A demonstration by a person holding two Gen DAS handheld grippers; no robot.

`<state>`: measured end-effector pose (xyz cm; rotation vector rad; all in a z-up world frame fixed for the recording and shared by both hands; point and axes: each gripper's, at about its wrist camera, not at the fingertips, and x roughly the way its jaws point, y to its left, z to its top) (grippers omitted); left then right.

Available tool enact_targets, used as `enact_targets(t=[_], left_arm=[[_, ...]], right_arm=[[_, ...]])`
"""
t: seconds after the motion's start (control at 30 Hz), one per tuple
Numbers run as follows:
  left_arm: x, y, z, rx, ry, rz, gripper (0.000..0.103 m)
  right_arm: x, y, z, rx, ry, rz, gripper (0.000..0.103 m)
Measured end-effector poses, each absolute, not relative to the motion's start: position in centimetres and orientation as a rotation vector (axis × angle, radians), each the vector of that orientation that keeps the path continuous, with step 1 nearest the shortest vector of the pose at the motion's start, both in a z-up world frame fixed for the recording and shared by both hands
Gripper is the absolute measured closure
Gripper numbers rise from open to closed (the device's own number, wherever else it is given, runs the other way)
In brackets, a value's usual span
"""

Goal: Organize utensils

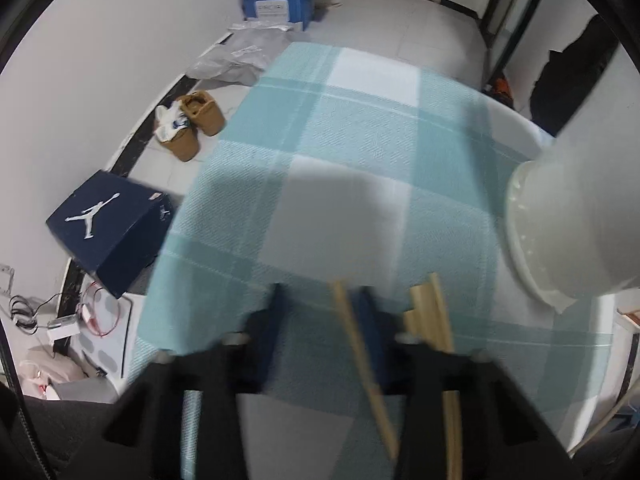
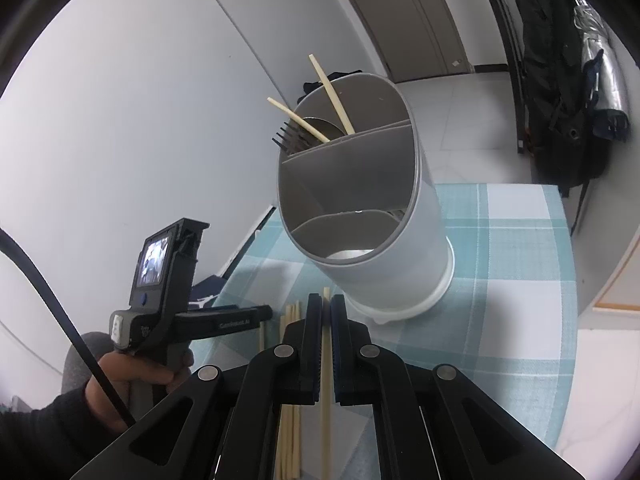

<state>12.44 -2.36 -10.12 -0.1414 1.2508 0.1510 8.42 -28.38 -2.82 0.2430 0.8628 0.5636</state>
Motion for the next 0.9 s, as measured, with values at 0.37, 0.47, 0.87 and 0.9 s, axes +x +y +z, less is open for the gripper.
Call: enact_targets(t=[0.37, 0.47, 0.87, 0.9], left_arm=[[12.8, -2.5, -9.0, -0.284, 1.188, 0.080, 0.100], [12.0, -2.1, -7.1, -0.333, 1.102, 0.054, 0.100], [6.9, -2.3, 0.8, -0.317, 0.813, -0.056, 0.101], [6.6, -2.7, 1.2, -0.301, 0.800, -0.064, 0.101]], right_arm=[[7.4, -29.8, -1.4, 0.242, 0.806, 0.519, 0.099], [7.2, -29.8, -1.1, 0.237, 0.782, 0.508, 0.099], [5.6, -28.8, 0.3, 0.199, 0.703, 0.490, 0.100], [5.5, -28.8, 0.4, 0.202, 0.696, 0.487, 0.100]])
